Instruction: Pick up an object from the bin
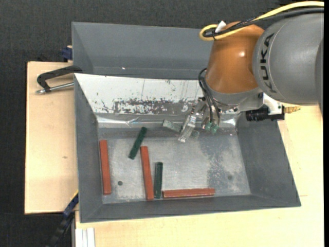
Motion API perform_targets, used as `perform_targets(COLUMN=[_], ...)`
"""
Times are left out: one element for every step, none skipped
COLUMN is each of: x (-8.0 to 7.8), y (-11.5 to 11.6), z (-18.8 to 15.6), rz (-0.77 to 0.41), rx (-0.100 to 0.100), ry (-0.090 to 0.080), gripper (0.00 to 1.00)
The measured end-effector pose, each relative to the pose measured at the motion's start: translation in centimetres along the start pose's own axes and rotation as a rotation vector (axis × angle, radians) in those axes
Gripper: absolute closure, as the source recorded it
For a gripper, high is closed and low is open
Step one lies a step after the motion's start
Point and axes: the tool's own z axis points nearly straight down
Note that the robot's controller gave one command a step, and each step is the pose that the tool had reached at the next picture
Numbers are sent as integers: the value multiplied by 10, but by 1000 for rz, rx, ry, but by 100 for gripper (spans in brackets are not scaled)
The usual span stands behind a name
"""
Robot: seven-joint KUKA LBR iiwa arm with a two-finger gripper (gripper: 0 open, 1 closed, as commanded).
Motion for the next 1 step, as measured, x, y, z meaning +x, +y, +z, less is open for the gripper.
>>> perform_targets(x=[-18], y=[-2], z=[-26], rz=[-6], rx=[-1], ry=[1], gripper=[100])
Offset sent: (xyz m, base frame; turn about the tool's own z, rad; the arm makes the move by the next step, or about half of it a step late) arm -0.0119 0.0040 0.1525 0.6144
